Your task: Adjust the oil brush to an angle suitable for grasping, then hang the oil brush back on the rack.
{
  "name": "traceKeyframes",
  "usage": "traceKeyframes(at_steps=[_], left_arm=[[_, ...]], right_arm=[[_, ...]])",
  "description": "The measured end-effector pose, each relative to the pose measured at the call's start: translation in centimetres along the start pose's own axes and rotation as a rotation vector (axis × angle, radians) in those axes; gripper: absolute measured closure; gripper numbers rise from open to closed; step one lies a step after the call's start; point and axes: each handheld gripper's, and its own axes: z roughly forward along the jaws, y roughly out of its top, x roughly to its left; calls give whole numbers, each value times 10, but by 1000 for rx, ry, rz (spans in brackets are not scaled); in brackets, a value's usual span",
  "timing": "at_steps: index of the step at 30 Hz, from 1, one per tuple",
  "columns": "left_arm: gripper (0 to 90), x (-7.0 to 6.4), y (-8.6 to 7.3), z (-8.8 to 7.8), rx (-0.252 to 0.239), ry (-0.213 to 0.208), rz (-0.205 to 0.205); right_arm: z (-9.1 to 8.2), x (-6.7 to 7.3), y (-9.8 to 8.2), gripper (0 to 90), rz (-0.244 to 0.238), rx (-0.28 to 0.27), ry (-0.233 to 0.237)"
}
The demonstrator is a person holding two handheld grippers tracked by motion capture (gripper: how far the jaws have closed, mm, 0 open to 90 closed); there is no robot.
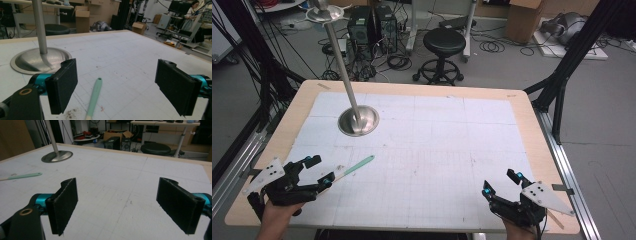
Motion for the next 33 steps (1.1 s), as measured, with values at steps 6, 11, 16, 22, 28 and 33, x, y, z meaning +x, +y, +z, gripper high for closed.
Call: traceKeyframes(at_steps=[6,11,16,22,28,33], left_arm=[[175,0,-1,-3,-7,15,-6],[178,0,-1,-3,2,13,1],[179,-1,-1,-1,14,19,3],[179,2,-2,-2,29,25,11],[165,6,-2,-1,52,31,3],[170,11,-3,2,67,21,0]], right_arm=[[2,4,2,165,-31,-7,-9],[1,3,0,165,-30,-9,-4],[0,3,0,165,-36,-10,2],[0,1,0,165,-34,-13,3],[3,3,0,165,-44,-6,17],[5,4,0,165,-52,0,30]])
